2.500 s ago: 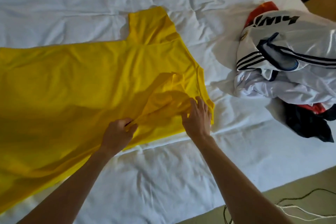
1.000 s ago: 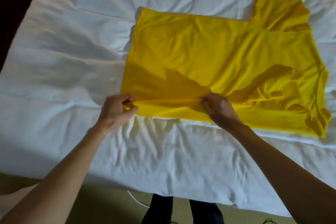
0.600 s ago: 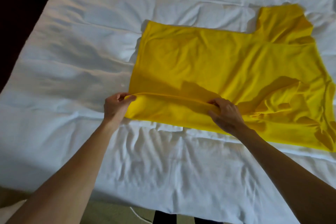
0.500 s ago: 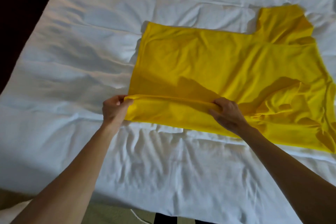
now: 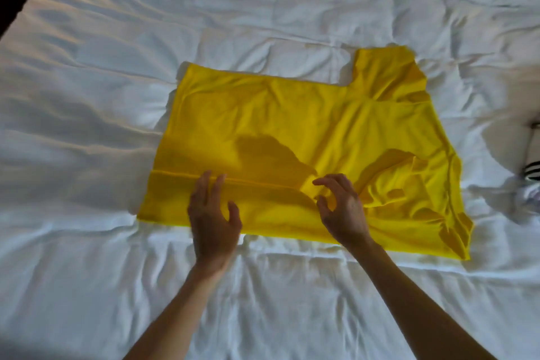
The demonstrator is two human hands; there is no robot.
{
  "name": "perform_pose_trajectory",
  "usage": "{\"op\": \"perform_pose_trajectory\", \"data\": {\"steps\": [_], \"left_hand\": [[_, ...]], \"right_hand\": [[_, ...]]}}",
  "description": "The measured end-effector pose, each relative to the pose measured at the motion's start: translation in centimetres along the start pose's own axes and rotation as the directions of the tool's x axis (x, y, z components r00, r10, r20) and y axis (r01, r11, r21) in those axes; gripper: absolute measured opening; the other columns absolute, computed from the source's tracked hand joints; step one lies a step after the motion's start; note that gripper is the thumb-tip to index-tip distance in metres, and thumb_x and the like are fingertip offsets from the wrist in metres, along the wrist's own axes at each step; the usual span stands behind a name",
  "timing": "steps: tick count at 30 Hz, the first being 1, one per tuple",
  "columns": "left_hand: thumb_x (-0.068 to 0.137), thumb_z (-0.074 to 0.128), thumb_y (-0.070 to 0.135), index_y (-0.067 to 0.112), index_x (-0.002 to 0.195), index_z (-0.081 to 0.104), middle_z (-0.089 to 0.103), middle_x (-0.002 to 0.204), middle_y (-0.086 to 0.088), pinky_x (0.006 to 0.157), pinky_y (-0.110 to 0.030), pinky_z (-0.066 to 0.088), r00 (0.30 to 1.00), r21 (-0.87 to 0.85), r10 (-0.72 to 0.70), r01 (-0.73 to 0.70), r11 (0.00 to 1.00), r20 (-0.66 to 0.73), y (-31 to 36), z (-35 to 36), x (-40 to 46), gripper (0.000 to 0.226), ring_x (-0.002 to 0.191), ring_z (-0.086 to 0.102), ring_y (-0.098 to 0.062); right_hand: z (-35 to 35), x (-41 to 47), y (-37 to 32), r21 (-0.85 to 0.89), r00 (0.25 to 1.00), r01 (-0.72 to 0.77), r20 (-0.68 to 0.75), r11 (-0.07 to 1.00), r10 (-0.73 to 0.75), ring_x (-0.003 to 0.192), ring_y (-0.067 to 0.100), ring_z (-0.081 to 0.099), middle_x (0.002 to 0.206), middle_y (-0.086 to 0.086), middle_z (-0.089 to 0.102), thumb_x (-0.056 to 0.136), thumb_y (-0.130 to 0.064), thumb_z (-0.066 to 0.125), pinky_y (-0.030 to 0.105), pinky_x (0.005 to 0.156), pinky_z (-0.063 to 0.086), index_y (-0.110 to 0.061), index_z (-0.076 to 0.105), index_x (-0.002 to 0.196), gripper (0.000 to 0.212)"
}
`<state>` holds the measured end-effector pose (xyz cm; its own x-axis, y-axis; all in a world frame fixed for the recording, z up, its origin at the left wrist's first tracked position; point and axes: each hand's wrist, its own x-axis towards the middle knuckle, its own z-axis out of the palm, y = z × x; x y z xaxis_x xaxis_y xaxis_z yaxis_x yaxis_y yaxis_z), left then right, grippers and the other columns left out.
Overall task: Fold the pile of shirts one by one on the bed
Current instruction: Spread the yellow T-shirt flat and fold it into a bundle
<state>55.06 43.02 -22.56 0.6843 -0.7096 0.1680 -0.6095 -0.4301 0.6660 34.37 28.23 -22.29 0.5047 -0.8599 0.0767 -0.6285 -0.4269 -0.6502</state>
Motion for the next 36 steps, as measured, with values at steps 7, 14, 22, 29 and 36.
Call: {"op": "perform_pose_trajectory", "data": {"steps": [7, 14, 22, 29, 36], "left_hand": [[0.088, 0.051, 0.014, 0.016, 0.116, 0.068, 0.063, 0.131, -0.007, 0.093, -0.046, 0.052, 0.829, -0.163, 0.419, -0.386, 0.908, 0.371, 9.2, 11.0, -6.8, 0.032, 0.122, 0.058, -0.028], [0.102, 0.039, 0.035, 0.025, 0.154, 0.034, 0.019, 0.165, -0.005, 0.119, -0.052, 0.015, 0.781, 0.147, 0.326, -0.464, 0.873, 0.533, 8.3, 11.6, -8.5, 0.054, 0.153, 0.014, -0.026], [0.103, 0.032, 0.039, 0.022, 0.157, 0.025, 0.014, 0.166, -0.008, 0.12, -0.06, 0.014, 0.791, 0.23, 0.298, -0.475, 0.849, 0.535, 8.3, 12.0, -8.6, 0.057, 0.153, 0.014, -0.027], [0.104, 0.033, 0.034, 0.018, 0.153, 0.034, 0.028, 0.162, -0.006, 0.114, -0.058, 0.027, 0.69, -0.013, 0.504, -0.583, 0.812, 0.52, 9.5, 13.1, -9.9, 0.052, 0.15, 0.025, -0.026], [0.103, 0.033, 0.038, 0.012, 0.15, 0.041, 0.031, 0.16, -0.009, 0.117, -0.052, 0.025, 0.668, -0.019, 0.484, -0.577, 0.817, 0.566, 11.1, 14.6, -10.8, 0.054, 0.15, 0.024, -0.026]], "right_hand": [[-9.2, 1.7, 8.7, -0.389, 0.952, -0.137, 0.203, 0.911, 0.23, 0.139, 0.033, 0.033, 0.151, 0.01, 0.039, 0.051, -0.019, 0.051, 0.046, 0.107, 0.03, -0.024, 0.055, 0.136, 0.085], [-11.9, 5.1, 11.3, -0.406, 0.905, 0.007, 0.391, 0.914, 0.166, 0.123, 0.035, 0.051, 0.13, 0.007, 0.061, 0.086, -0.019, 0.073, 0.044, 0.095, 0.046, -0.019, 0.072, 0.117, 0.031], [-11.4, 6.4, 9.1, -0.558, 0.948, -0.1, 0.198, 0.824, 0.249, 0.14, 0.029, 0.032, 0.15, 0.005, 0.041, 0.08, -0.03, 0.068, 0.056, 0.112, 0.021, -0.029, 0.054, 0.138, 0.059], [-10.0, -6.3, 12.3, -0.359, 0.883, -0.46, -0.278, 0.812, 0.377, 0.127, 0.038, 0.045, 0.142, 0.013, 0.05, 0.081, -0.027, 0.053, 0.054, 0.1, 0.04, -0.014, 0.058, 0.132, 0.054], [-13.4, -7.8, 15.4, -0.335, 0.711, -0.699, -0.24, 0.632, 0.661, 0.108, 0.031, 0.054, 0.117, 0.005, 0.063, 0.083, -0.043, 0.061, 0.046, 0.087, 0.037, -0.02, 0.062, 0.121, 0.044]]}}
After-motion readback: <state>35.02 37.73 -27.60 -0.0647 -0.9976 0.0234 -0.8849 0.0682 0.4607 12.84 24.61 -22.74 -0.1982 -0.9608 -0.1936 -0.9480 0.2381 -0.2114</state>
